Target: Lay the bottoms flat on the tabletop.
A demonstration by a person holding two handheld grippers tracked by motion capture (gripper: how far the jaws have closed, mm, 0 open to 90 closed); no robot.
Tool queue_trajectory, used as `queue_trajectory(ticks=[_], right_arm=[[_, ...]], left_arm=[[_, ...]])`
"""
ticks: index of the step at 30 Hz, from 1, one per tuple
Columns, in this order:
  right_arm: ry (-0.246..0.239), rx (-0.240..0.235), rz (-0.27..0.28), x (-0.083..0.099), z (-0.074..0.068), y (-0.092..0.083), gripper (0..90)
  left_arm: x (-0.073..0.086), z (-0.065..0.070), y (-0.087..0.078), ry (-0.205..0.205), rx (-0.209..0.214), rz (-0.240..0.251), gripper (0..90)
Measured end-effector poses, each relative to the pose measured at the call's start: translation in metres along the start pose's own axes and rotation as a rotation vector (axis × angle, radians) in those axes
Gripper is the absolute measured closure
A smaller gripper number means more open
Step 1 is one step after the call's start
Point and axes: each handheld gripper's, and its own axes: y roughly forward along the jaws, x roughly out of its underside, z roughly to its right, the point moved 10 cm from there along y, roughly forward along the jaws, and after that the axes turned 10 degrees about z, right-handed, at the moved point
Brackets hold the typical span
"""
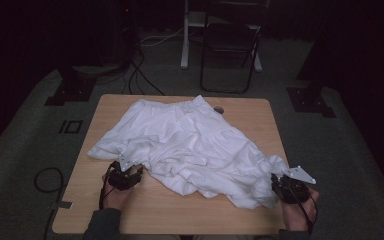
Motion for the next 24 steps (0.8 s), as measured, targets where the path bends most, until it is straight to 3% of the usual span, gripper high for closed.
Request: queue_trajectory(ticks=[10,14,20,21,22,24], right_arm=[[-0.008,0.076,0.065,-0.027,0.018,-0.011,53.8],[-0.010,0.066,0.085,-0.034,0.014,-0.012,52.0],[-0.038,0.011,0.088,-0.037,-0.005,-0.002,50.2],[-0.046,-0.003,0.083,-0.036,-0.010,0.003,49.8],[-0.058,-0.055,0.077,-0.033,-0.026,0.018,49.3],[-0.070,-0.099,0.061,-0.028,-0.039,0.034,48.9]], left_arm=[[0.000,0.000,0.000,0.000,0.001,0.000,52.6],[0.000,0.000,0.000,0.002,0.000,0.001,52.6],[-0.001,0.001,0.000,0.007,-0.007,0.005,52.6],[-0.001,0.003,0.001,0.005,0.015,0.001,52.6],[-0.001,0.005,0.001,0.005,0.025,0.000,52.6],[-0.003,0.008,0.002,0.010,0.030,-0.008,52.6]])
